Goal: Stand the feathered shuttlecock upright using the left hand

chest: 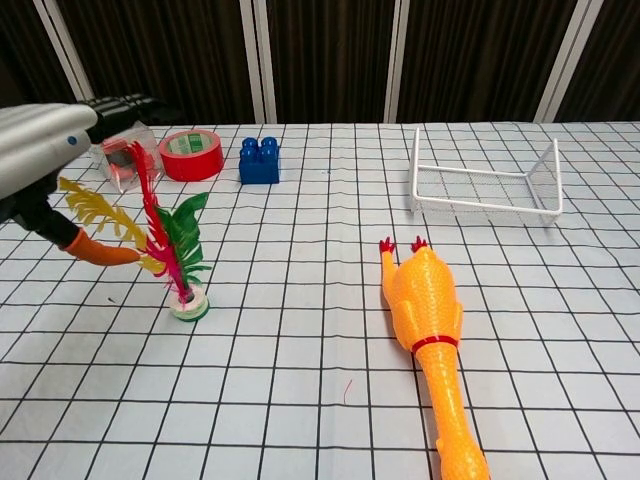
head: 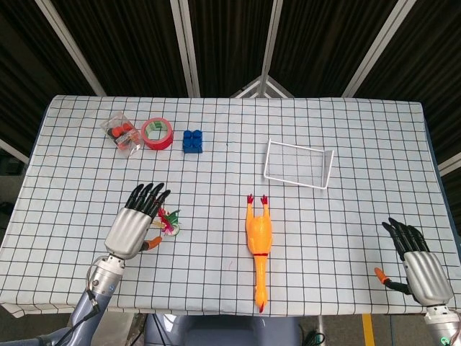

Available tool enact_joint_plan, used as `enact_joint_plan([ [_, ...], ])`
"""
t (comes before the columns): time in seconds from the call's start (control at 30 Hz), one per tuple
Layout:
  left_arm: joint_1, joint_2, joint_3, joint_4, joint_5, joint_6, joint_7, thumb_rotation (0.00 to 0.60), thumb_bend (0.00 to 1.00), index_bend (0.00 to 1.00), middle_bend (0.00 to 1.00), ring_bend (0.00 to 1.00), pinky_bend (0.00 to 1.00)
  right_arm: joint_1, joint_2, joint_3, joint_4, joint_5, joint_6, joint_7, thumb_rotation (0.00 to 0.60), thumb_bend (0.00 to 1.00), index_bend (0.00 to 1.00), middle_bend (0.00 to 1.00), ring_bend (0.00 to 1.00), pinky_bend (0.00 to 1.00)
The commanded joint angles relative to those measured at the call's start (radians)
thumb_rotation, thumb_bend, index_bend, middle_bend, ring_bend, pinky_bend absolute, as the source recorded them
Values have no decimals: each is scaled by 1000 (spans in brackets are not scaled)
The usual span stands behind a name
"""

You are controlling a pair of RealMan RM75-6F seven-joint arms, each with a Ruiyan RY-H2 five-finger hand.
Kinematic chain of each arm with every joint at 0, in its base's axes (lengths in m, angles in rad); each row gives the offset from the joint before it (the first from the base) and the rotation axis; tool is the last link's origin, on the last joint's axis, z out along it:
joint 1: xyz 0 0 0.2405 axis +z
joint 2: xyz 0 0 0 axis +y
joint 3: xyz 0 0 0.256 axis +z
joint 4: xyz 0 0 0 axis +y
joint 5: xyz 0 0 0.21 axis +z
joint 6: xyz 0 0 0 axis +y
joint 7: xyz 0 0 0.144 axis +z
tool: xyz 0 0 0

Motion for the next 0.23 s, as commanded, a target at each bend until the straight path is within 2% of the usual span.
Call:
enact_joint_plan([
  [0.03, 41, 72, 30, -49, 53, 57, -51, 600, 175, 0, 0, 0, 0, -1, 0, 0, 0, -1, 1, -1, 600, 339, 0, 0, 0, 0],
  [0.23, 146, 212, 114, -42, 130, 176, -153, 600, 175, 0, 0, 0, 0, 0, -1, 0, 2, 0, 1, -7, 600, 338, 0, 0, 0, 0],
])
